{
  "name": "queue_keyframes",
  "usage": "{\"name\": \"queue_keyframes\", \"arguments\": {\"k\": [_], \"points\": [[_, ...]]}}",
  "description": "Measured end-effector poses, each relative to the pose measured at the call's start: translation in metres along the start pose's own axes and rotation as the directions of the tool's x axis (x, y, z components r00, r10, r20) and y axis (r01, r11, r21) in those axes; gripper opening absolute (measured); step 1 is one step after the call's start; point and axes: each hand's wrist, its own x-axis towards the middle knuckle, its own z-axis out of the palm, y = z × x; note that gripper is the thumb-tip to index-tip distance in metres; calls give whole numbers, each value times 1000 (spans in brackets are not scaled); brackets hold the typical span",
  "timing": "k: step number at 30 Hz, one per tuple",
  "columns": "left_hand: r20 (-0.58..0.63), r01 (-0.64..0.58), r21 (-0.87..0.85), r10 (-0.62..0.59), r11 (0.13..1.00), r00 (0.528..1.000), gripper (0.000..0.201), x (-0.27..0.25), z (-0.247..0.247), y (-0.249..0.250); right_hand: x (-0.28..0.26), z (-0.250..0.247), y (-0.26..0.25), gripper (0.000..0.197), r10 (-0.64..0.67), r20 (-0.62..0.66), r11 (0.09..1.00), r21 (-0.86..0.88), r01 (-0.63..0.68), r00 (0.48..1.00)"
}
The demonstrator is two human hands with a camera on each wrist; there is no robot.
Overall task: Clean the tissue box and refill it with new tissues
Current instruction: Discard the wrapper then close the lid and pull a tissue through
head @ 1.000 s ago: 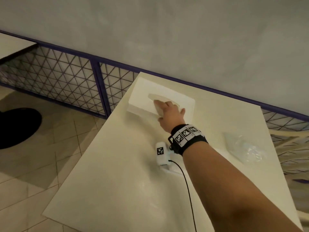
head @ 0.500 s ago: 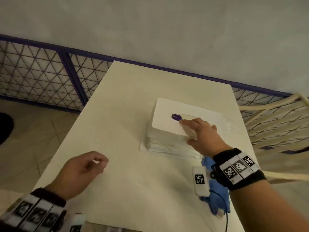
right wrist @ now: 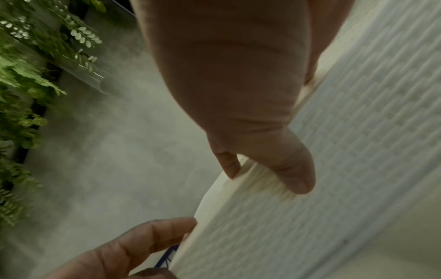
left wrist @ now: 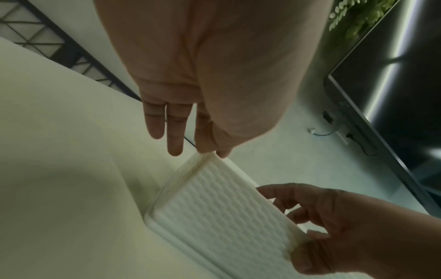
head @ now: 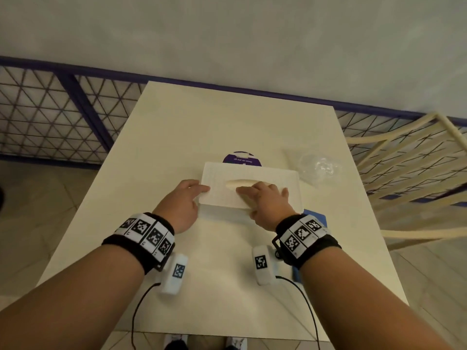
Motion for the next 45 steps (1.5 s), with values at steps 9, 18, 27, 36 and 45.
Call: {"name": "queue_keyframes", "arguments": {"k": [9,18,27,36,45], "points": [[-133,-32,246,67,969,989,43,2,8,6,-1,-10,18,60,58,-145,987,159,-35,988],[106,-12,477,-44,879,993,55,30,9,25,1,-23,65,56,417,-11,815,447,-369,909],[24,127,589,-175,798,984,66,16,0,5,2,-13,34,74,313,88,917,232,-325,946],[83,98,602,-185,792,979,74,22,-3,15,16,-22,35,65,352,101,936,-8,-353,931],[85,134,602,-230,787,969,77,27,-1,20,21,-17,-5,42,321,-123,944,-31,-327,939]]}}
